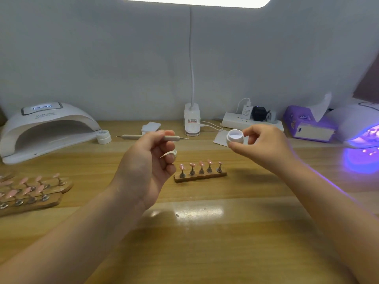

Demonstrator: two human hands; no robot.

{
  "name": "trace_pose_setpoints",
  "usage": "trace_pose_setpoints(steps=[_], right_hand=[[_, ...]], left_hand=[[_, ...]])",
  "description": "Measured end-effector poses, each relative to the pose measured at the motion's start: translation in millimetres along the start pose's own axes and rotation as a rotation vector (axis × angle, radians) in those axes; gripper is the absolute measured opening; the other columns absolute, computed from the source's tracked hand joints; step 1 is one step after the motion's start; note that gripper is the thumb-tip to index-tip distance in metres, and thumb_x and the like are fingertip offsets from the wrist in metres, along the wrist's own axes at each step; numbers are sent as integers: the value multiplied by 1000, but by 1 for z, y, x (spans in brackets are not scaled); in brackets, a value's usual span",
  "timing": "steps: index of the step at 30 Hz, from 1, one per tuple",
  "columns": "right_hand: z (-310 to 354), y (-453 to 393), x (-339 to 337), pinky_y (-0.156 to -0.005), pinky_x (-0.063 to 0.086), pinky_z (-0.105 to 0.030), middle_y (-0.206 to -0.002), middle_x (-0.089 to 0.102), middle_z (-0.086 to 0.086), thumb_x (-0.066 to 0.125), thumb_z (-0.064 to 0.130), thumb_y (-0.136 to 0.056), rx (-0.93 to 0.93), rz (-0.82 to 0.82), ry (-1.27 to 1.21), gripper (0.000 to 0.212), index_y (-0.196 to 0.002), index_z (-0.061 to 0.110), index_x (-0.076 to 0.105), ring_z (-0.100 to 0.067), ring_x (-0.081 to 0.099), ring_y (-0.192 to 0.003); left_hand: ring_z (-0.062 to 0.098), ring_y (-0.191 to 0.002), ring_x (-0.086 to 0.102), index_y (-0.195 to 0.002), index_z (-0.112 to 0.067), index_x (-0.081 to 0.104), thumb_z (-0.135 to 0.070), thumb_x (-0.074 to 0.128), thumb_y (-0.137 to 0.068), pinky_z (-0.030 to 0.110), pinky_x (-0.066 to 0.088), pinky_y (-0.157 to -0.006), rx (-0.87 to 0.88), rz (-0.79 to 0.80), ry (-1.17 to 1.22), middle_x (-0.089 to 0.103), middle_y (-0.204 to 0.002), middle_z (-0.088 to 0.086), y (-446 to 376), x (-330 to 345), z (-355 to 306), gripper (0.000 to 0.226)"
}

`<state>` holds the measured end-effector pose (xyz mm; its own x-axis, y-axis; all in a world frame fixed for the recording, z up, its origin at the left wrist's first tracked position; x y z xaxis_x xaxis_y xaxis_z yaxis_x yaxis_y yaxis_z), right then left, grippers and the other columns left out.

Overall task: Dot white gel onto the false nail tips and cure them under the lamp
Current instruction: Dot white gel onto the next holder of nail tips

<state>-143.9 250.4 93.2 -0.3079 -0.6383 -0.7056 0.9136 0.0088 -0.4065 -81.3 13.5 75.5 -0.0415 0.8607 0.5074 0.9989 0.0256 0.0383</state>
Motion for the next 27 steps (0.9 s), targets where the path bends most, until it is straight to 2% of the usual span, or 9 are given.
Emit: trace_pose_setpoints(steps=[4, 11, 18, 24, 27], right_hand=[[-32, -3, 12, -56, 38, -27, -71, 56, 8, 76, 49, -70, 126, 49, -3, 30, -89, 29, 63, -9, 51, -66], [-54, 0, 27, -60, 41, -27, -78, 60, 8, 73, 48, -74, 184, 137, 16, 34, -98, 24, 66, -10, 57, -74], [-56, 1, 32, -54, 30, -23, -73, 50, 13, 73, 47, -75, 180, 182, 71, 32, -97, 26, 64, -6, 46, -65], [-55, 2, 34, -62, 46, -30, -83, 62, 8, 73, 49, -73, 186, 249, 207, 33, -93, 24, 66, -11, 56, -78], [-51, 3, 35, -72, 51, -35, -93, 65, 5, 71, 50, -74, 171, 277, 237, 41, -104, 22, 68, -15, 57, -88]], left_hand=[[8, -46, 46, -86, -14, 62, -21, 45, -92, 20, 39, -43, 15, 27, 3, 55, -60, -4, 0, 2, 0, 20], [9, -47, 45, -80, -14, 62, -18, 45, -91, 21, 37, -43, 2, -7, 3, 53, -61, -3, -1, -2, 3, 20], [9, -46, 43, -84, -15, 58, -19, 45, -91, 20, 35, -42, -42, -54, 19, 51, -59, -3, -2, -6, 7, 15], [9, -46, 43, -81, -15, 60, -20, 45, -91, 21, 36, -42, -53, -60, 16, 52, -59, -3, -2, -6, 10, 18], [9, -47, 43, -80, -15, 61, -20, 46, -90, 20, 36, -42, -55, -70, 13, 52, -59, -3, -3, -8, 11, 20]])
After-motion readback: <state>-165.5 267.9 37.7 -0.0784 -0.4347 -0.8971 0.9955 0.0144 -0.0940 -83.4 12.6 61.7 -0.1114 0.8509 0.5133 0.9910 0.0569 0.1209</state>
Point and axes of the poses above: each hand's wrist, its own y-axis away from the middle knuckle, its own x-axis out of the palm, z = x × y, the point moved 7 cm from there along -y, towards the middle knuckle
